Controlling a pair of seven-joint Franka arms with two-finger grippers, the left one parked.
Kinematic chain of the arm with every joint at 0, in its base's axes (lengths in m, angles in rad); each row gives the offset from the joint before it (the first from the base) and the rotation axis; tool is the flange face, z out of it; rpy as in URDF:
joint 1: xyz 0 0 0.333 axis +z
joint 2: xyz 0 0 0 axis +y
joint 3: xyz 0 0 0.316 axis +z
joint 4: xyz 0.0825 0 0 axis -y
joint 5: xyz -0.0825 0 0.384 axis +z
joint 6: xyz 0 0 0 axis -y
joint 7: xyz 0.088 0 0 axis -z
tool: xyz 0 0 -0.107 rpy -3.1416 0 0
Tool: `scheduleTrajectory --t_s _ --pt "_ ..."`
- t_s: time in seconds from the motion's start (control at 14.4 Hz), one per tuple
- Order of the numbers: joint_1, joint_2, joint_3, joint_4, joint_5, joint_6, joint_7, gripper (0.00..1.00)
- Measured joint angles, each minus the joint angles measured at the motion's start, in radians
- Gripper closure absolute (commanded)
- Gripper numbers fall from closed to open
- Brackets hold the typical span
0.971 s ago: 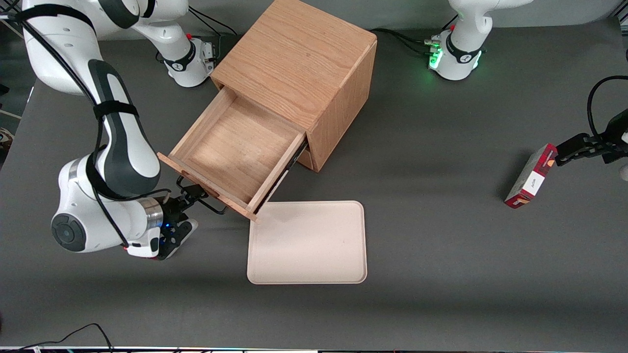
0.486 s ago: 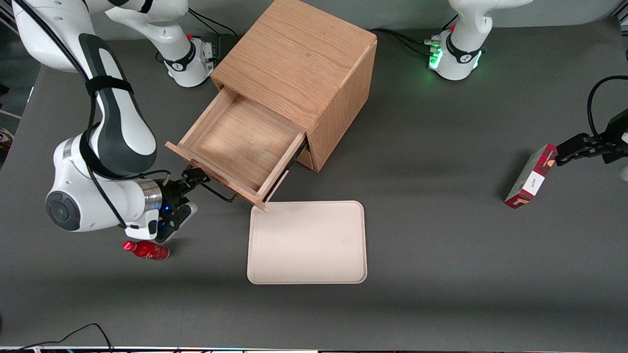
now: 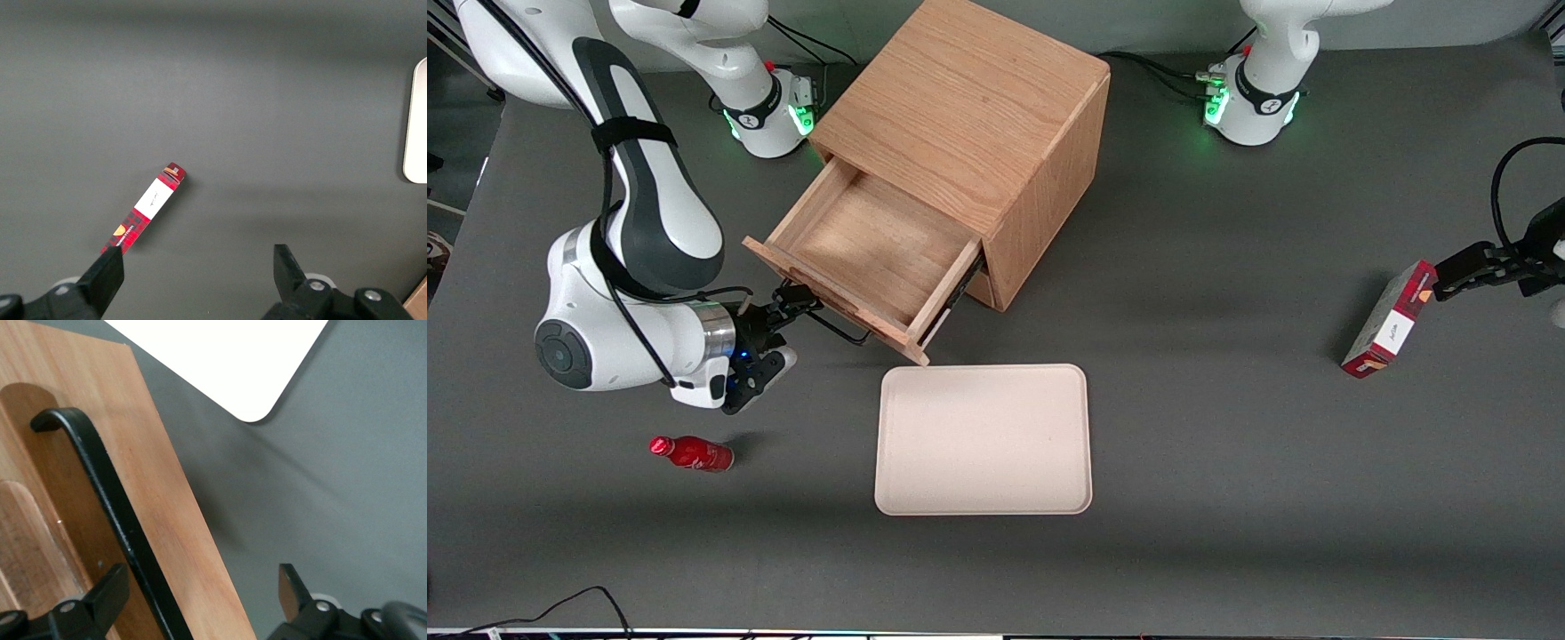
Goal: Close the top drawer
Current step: 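Push the drawer front with the right gripper into the cabinet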
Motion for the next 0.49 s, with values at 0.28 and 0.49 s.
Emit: scheduleTrajectory --t_s 0.28,0.49 --pt "0.006 -0.032 0.003 -0.036 0.032 0.002 0.05 0.0" --pt "0.008 -0.06 0.005 -0.082 0.05 0.027 0.058 0.0"
